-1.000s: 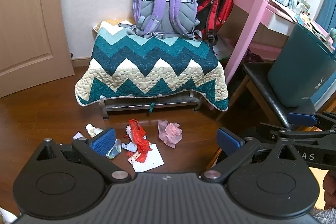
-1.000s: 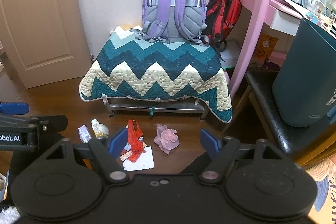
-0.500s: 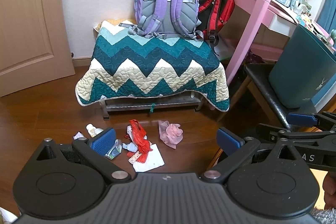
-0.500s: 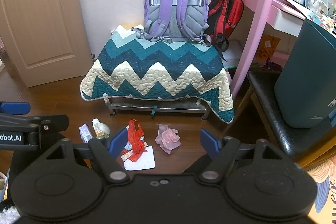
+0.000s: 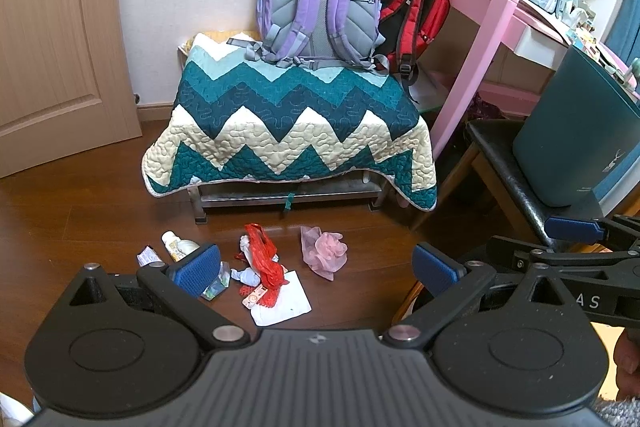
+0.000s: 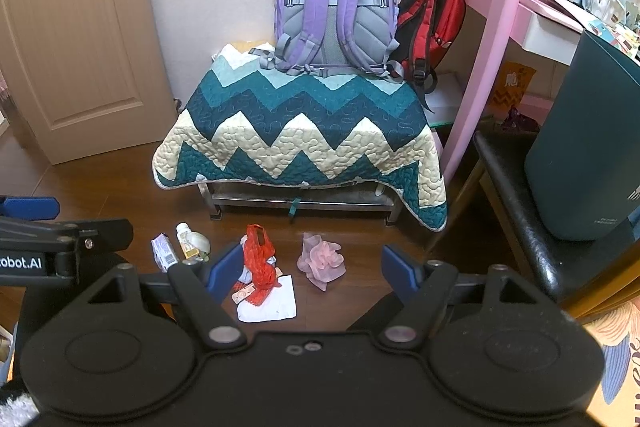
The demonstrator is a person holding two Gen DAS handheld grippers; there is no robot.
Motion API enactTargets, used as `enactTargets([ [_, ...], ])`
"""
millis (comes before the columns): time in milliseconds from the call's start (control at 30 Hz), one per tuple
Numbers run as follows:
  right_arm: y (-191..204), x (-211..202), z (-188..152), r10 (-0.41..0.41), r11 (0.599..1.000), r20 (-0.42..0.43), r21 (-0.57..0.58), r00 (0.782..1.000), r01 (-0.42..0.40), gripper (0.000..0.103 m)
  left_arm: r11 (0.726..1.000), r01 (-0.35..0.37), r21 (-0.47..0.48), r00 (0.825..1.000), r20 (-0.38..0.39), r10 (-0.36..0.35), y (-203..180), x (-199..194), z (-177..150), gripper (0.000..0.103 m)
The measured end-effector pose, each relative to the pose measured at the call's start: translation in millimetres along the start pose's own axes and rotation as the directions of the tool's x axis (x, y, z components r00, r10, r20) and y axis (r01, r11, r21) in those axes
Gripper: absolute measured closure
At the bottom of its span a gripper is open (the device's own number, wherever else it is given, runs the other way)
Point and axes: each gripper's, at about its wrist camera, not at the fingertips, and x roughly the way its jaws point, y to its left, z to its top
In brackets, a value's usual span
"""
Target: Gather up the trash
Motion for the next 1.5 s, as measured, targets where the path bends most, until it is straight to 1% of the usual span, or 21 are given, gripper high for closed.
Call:
enactTargets([
  [467, 1, 7, 0, -0.002, 1.0, -0.01, 0.0, 1.0, 0.002, 0.028, 1.0, 0.001, -0.005, 1.0, -0.004, -0.002, -2, 3, -3, 0.0],
  [667, 2, 19, 5, 0.001, 1.0, -0.038, -0.003, 0.999, -0.001, 0.028, 1.0, 0.005, -0.021, 1.0, -0.012, -0.005, 1, 15, -6, 0.0],
  [867, 2, 41, 18, -0.003, 1.0, -0.077, -0.004, 0.997, 0.002, 0.028, 0.999, 0.023, -0.047, 1.0, -0.017, -0.024, 18, 31, 4, 0.0],
  [1000, 1, 66, 28, -0.005, 1.0, -0.099, -0.004, 0.995, 0.004, 0.028, 0.998, 0.017, -0.054, 1.0, -0.006, -0.017, 26, 49, 15, 0.0],
  [1133, -5, 103, 40, 0.03, 0.999, -0.106, 0.018, 0.994, -0.029, 0.028, 0.999, -0.007, -0.054, 1.0, 0.006, 0.007, 41, 77, 27, 0.0],
  [1267, -14, 154, 51, 0.082, 0.997, -0.096, 0.006, 0.992, -0.082, 0.028, 0.995, -0.069, -0.071, 0.997, 0.031, 0.071, 63, 115, 41, 0.0],
  [1333, -18, 179, 55, 0.089, 0.996, -0.089, -0.008, 0.992, -0.091, 0.028, 0.992, -0.102, -0.074, 0.994, 0.033, 0.104, 74, 136, 49, 0.0],
  [1400, -23, 206, 59, 0.099, 0.995, -0.094, -0.01, 0.991, -0.1, 0.028, 0.99, -0.118, -0.081, 0.992, 0.027, 0.121, 87, 159, 56, 0.0],
  [1433, -27, 219, 61, 0.112, 0.994, -0.089, 0.005, 0.99, -0.112, 0.028, 0.989, -0.123, -0.086, 0.992, 0.017, 0.125, 92, 170, 58, 0.0],
  [1500, -34, 246, 63, 0.111, 0.994, -0.075, 0.026, 0.991, -0.109, 0.028, 0.987, -0.125, -0.099, 0.992, -0.003, 0.125, 103, 194, 63, 0.0],
])
